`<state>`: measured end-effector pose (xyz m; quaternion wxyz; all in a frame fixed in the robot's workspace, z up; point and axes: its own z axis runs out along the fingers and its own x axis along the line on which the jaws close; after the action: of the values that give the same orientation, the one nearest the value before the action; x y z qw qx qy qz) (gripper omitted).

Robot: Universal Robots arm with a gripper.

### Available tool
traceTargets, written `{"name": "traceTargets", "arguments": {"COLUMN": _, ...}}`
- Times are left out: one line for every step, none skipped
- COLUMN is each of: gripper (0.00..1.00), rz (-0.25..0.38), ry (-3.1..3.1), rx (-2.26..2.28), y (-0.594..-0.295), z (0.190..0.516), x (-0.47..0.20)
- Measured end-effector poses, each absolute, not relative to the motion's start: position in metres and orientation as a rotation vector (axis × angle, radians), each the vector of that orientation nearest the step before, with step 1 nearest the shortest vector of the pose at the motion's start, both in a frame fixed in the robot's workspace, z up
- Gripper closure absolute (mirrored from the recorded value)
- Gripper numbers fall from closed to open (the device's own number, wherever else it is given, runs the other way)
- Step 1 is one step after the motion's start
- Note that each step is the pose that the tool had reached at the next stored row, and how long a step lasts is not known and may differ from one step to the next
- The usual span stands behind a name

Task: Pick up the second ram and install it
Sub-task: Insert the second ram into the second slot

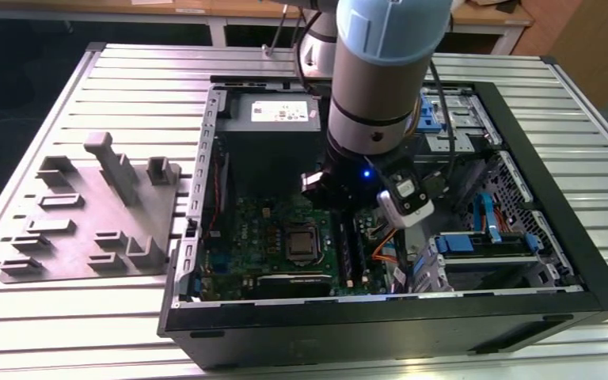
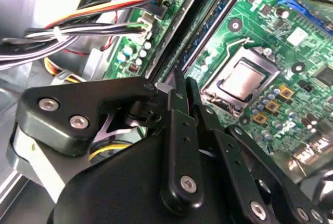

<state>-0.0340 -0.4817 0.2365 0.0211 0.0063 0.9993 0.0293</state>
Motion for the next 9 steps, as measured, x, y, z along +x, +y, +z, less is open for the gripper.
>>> {"name": "traceTargets", "arguments": {"gripper": 0.81, "rz": 0.091, "ry": 3.098, "rx": 0.020, "y": -0.4817, "z": 0.2393, "x": -0.0340}}
{"name": "traceTargets", "arguments": {"gripper": 0.81, "rz": 0.091, "ry": 3.098, "rx": 0.020, "y": -0.4817, "z": 0.2407, "x": -0.0339}}
{"name": "traceTargets", "arguments": {"gripper": 0.81, "rz": 0.091, "ry": 3.098, "rx": 0.020, "y": -0.4817, "z": 0.2409, "x": -0.0339}}
{"name": "traceTargets", "arguments": {"gripper": 0.81, "rz": 0.092, "ry": 3.098, "rx": 0.020, "y": -0.4817, "z": 0.2410, "x": -0.0339}}
{"name": "traceTargets", "arguments": {"gripper": 0.81, "rz": 0.092, "ry": 3.098, "rx": 0.020, "y": -0.4817, "z": 0.2412, "x": -0.0339}}
{"name": "traceTargets", "arguments": {"gripper": 0.81, "rz": 0.091, "ry": 3.098, "rx": 0.020, "y": -0.4817, "z": 0.2414, "x": -0.0339}}
{"name": "traceTargets", "arguments": {"gripper": 0.81, "rz": 0.091, "ry": 3.098, "rx": 0.020, "y": -0.4817, "z": 0.2416, "x": -0.0340}}
{"name": "traceTargets", "arguments": {"gripper": 0.81, "rz": 0.091, "ry": 3.098, "rx": 0.020, "y": -0.4817, "z": 0.2417, "x": -0.0340}}
{"name": "traceTargets", "arguments": {"gripper": 0.81, "rz": 0.091, "ry": 3.098, "rx": 0.020, "y": -0.4817, "z": 0.2419, "x": -0.0339}}
